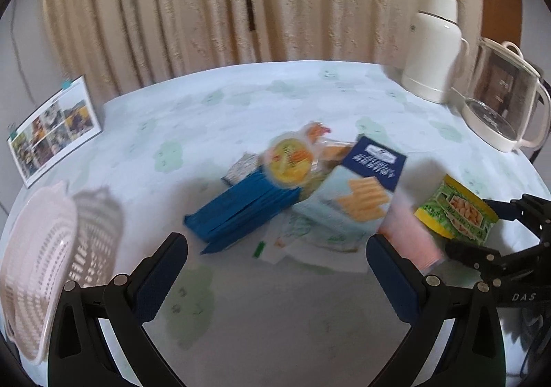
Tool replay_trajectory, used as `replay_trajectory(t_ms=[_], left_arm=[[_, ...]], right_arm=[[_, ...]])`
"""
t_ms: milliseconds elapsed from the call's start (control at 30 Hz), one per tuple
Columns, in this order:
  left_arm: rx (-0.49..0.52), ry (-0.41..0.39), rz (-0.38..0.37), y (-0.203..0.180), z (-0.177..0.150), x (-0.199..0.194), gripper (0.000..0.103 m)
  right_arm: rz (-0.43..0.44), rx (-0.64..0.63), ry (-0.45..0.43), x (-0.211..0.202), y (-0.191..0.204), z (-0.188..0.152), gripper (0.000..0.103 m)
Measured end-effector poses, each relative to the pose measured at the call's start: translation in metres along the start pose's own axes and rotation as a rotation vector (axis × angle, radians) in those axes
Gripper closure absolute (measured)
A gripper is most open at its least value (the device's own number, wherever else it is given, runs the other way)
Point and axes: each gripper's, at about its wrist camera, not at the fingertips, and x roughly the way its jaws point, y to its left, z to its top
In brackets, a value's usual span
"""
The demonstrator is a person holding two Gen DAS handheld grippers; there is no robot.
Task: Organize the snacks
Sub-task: 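Grasp the blue soda cracker box with the left gripper while the right holds the peanut bag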
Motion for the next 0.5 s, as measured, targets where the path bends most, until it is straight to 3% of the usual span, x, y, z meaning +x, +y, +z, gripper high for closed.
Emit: replay_trajectory(t_ms=[200,267,500], left_arm=[[0.075,0.008,-0.075,-0.021,0.018,0.014,0.001],[0.091,0.020,-0.092,-0.026,0.024,0.021,0.006],[0.178,0.053,-0.098,-0.046,0.036,0.046,0.012]], right_arm=[[0.026,0.050,-0.005,-0.003,-0.011,0.000,0.021],[0.035,0.057,-0.007,-0.003,-0.012,0.000,0.020],[0.070,0.088,-0.008,-0.004,-0.020,0.001,0.020]])
